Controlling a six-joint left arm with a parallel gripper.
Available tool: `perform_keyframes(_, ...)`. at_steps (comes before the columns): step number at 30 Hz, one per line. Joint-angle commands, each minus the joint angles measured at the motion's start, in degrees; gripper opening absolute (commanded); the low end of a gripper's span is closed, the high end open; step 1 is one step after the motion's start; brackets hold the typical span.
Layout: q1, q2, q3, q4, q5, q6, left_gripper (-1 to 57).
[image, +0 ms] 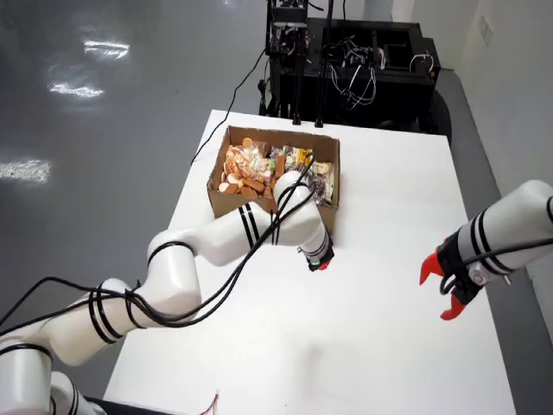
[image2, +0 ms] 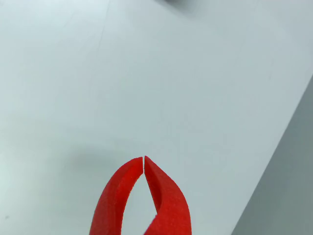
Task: Grasp a snack and put it in the bin.
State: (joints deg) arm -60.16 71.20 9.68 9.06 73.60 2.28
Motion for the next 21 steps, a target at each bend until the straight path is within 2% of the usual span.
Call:
perform_keyframes(1, -1.0, -3.8, 6.8, -1.2, -1.3, -2.2, -0.5)
perform_keyframes(14, -5.4, -19.7, 33.9, -3.2, -9.9, -8.1, -0.5)
perform_keyframes(21, -7.1, -24.3, 41.1, -4.3, -13.8, -9.1, -0.5)
